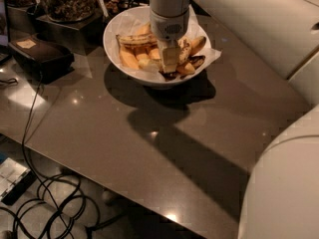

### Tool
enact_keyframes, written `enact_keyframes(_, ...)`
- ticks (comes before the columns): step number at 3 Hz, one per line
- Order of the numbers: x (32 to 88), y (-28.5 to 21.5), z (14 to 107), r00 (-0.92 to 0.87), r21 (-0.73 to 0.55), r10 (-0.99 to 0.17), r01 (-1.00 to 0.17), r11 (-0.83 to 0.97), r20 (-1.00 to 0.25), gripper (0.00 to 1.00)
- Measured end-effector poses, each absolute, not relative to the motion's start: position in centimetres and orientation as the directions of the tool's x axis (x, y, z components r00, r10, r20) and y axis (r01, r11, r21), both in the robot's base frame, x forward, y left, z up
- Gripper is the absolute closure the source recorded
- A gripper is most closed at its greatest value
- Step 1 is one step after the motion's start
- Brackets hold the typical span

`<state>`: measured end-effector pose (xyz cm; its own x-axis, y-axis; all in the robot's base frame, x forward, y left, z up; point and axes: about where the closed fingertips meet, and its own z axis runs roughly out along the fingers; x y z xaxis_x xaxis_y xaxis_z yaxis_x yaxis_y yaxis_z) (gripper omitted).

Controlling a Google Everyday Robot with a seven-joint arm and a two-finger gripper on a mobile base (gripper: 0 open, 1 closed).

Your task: Pick banana from white bowl

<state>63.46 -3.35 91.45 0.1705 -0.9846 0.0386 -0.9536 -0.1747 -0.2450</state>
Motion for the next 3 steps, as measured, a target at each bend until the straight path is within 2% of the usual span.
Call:
enact_keyframes(2,60.6,-5.8,94.8,0.106,-0.292,-0.992,-0.953,-0.083,-0.066,1.00)
enact_keyframes(3,60.0,-5.5,95.2,0.117,-0.292,-0.991,-0.952,-0.093,-0.065,1.00)
